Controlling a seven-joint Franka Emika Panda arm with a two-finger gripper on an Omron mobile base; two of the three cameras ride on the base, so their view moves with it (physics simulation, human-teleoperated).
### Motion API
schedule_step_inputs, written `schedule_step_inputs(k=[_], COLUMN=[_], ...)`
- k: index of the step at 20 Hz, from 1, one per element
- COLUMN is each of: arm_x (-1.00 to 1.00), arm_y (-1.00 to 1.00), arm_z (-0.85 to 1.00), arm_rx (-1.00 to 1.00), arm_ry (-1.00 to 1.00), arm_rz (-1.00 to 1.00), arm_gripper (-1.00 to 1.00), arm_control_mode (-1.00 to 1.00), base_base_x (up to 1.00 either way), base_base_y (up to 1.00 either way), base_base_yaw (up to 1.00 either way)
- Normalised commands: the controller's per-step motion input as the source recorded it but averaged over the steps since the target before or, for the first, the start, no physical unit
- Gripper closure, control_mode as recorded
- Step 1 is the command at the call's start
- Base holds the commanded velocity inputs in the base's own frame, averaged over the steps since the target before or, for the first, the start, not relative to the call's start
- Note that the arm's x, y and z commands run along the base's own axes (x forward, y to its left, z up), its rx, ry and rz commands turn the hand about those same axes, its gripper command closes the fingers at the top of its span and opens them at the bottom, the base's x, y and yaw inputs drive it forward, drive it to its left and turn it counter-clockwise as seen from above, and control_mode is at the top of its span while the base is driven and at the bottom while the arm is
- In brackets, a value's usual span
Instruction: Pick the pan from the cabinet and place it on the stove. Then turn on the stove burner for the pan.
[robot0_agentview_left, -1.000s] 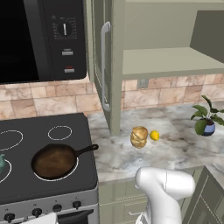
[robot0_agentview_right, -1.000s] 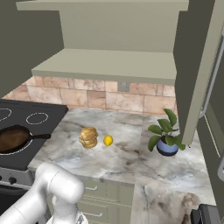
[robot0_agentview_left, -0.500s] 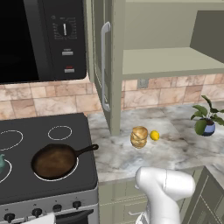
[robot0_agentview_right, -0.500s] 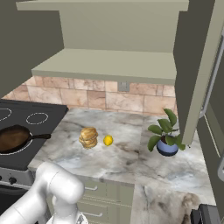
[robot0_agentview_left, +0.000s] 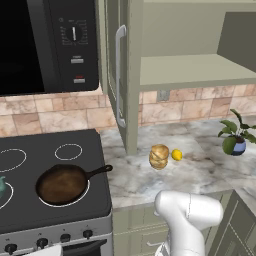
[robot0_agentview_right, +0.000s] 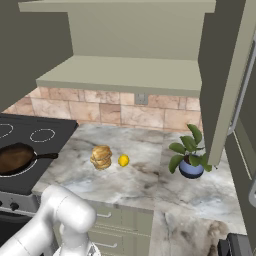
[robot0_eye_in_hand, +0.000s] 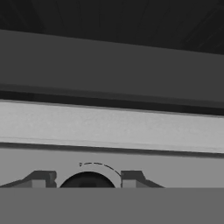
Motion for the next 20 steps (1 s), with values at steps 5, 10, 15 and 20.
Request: schedule_step_inputs(k=[5,10,15,20], arm_x=[0.09,0.01,0.0,0.0], arm_y=[0.0,0.0,0.0,0.0], arm_z=[0.05,0.27,0.32,0.34], arm_rx=[0.0,-0.16,-0.28,-0.29], arm_ry=[0.0,0.0,0.0,0.0], arm_rz=[0.03,0.03,0.01,0.0], arm_gripper=[1.0,1.0,1.0,1.0], arm_control_mode=[-1.0,-1.0,-1.0,-1.0], base_base_x=[0.0,0.0,0.0,0.0], base_base_y=[0.0,0.0,0.0,0.0], base_base_yaw=[0.0,0.0,0.0,0.0])
